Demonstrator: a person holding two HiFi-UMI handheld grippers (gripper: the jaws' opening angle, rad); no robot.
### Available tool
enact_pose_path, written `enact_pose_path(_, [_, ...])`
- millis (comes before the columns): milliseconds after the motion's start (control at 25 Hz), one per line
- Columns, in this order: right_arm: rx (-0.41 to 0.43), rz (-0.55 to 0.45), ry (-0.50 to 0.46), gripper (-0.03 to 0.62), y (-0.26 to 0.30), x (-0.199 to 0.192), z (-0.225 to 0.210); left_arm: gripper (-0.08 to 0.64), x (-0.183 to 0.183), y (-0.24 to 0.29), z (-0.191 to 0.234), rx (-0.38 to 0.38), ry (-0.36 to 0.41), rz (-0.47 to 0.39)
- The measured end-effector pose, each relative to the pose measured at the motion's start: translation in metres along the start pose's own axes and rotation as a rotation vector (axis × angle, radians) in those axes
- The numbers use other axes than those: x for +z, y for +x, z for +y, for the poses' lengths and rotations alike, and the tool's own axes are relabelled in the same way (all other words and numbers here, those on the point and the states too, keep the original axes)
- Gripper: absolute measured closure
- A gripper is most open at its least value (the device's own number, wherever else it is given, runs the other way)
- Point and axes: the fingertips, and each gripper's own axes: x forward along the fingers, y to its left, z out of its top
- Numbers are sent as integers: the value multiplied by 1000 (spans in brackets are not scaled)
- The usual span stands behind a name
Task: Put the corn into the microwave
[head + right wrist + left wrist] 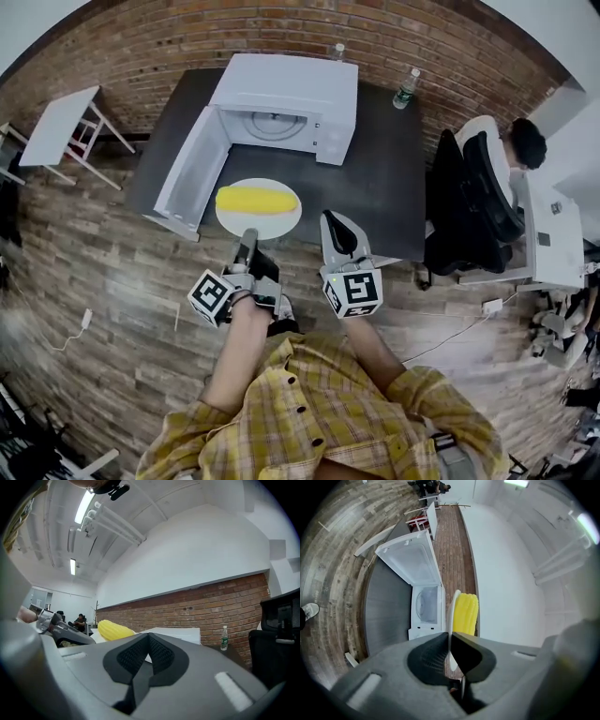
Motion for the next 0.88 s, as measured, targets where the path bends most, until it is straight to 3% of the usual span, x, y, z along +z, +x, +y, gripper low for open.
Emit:
enact_pose_path(360, [-59, -24, -33, 589, 65, 13, 5, 543, 50, 57, -3, -4, 10, 66])
enact_pose_path(880, [-105, 10, -29, 594, 108, 2, -17, 543, 64, 106, 15, 40, -13, 116])
